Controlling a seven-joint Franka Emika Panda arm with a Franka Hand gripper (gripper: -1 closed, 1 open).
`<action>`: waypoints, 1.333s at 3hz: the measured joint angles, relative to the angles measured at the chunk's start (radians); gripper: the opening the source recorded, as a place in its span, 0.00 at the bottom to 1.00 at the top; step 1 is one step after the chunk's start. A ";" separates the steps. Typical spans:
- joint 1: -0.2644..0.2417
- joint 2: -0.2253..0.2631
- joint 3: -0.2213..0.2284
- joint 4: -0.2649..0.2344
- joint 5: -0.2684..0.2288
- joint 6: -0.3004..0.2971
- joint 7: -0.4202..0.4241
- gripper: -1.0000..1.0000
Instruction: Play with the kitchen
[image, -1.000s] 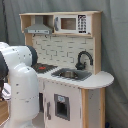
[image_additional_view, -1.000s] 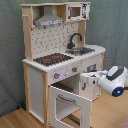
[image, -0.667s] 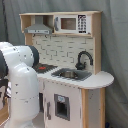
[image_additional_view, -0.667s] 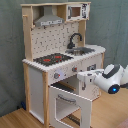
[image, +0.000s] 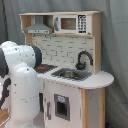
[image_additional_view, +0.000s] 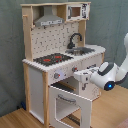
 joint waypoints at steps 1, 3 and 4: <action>-0.003 -0.002 -0.030 0.001 -0.085 0.021 -0.042 1.00; -0.031 -0.028 -0.036 -0.042 -0.213 0.060 -0.070 1.00; -0.052 0.007 -0.070 -0.055 -0.285 0.092 -0.024 1.00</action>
